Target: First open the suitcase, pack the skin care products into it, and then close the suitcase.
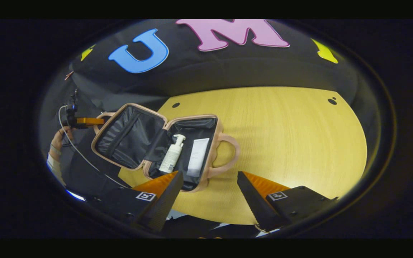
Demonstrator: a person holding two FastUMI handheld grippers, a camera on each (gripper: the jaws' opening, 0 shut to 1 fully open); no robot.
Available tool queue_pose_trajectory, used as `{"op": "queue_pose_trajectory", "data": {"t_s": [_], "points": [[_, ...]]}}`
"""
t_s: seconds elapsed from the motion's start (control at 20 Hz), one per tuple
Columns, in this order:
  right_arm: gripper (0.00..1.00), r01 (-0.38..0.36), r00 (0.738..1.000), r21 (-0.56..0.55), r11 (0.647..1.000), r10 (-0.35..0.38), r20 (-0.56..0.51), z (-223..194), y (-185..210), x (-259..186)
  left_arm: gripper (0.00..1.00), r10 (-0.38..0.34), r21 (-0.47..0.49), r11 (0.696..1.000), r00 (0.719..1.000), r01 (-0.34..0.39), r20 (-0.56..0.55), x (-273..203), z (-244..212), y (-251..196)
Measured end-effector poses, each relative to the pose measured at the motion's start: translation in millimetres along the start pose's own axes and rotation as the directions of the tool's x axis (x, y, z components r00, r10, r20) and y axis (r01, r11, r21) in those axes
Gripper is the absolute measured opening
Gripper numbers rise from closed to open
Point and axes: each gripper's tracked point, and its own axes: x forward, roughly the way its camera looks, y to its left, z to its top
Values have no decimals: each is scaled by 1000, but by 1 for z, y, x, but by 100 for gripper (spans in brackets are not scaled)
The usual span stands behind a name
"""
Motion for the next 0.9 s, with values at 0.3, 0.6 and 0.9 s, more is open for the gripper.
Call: {"op": "queue_pose_trajectory", "data": {"t_s": [0.3,0.6,0.9], "points": [[96,13,998,-31,999,-11,68,-1,-43,-44,6,-243,125,963,969,237,35,3,4,-200],[96,101,987,50,994,-106,121,-12,-106,-104,6,-378,79,921,924,382,-57,137,-72,-340],[96,217,949,177,960,-250,192,-23,-167,-157,9,-257,196,936,947,293,-193,225,-160,-373]]}}
